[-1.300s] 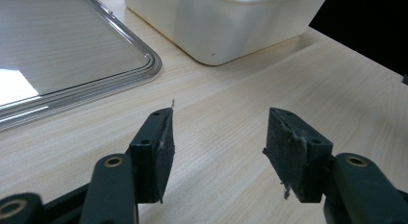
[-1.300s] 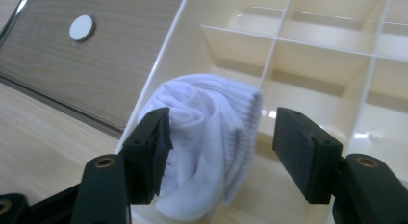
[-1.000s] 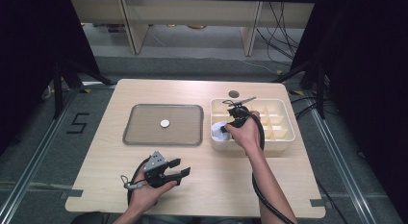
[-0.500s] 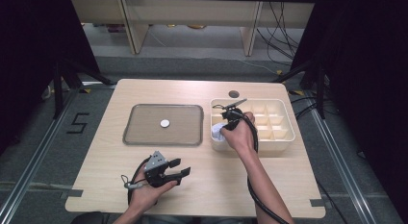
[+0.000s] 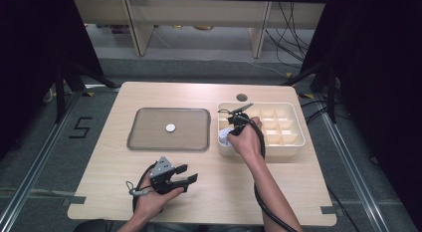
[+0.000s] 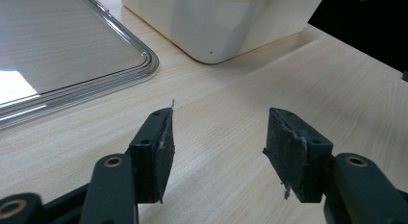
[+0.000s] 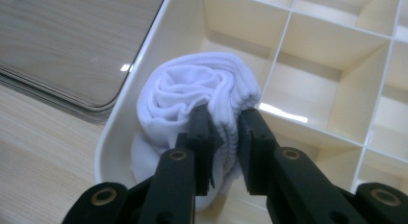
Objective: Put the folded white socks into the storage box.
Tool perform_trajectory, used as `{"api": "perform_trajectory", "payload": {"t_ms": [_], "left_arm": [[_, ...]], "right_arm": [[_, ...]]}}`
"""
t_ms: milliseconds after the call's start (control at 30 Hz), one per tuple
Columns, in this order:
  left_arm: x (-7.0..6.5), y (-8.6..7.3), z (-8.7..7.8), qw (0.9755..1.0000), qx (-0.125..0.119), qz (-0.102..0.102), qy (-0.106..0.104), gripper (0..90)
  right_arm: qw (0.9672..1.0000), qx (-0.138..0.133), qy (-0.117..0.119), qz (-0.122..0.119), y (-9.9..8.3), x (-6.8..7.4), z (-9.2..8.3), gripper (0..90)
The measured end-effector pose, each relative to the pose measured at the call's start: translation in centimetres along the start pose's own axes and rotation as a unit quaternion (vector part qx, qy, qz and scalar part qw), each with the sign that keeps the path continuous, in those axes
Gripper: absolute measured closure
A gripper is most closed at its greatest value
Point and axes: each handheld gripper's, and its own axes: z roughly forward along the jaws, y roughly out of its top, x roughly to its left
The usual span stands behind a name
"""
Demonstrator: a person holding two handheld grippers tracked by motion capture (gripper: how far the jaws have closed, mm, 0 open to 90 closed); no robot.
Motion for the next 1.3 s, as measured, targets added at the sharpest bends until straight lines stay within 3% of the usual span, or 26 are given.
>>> {"api": "perform_trajectory", "payload": {"t_ms": [233,433,767,833,1100,1200,1300], "left_arm": [[0.01,-0.03,0.10,1.0000,-0.001,0.000,-0.006,42.4],[-0.07,-0.01,0.01,1.0000,0.002,0.000,0.000,42.3],[-0.07,0.00,0.03,1.0000,0.000,0.000,-0.003,42.3],[-0.07,0.00,0.02,1.0000,0.000,0.000,-0.002,42.2],[0.03,-0.05,0.07,1.0000,0.001,0.000,-0.005,42.1],[0.01,-0.04,0.04,1.0000,0.004,0.002,-0.001,42.0],[-0.01,-0.05,0.03,1.0000,0.004,0.000,-0.001,41.9]], "right_arm": [[0.9997,0.002,0.023,0.008,-0.07,-0.61,0.10,78.9],[0.9994,0.004,0.028,0.018,-0.30,-0.53,0.29,79.6],[0.9998,-0.001,0.013,0.015,-0.40,-0.31,0.45,79.7],[0.9996,0.002,0.018,0.022,-0.45,-0.06,0.32,79.8],[0.9999,0.007,0.014,0.002,-0.39,-0.18,0.50,80.2],[0.9997,0.012,0.018,0.013,-0.35,-0.09,0.50,80.2],[0.9997,0.012,0.018,0.009,-0.36,-0.15,0.59,80.4]]}}
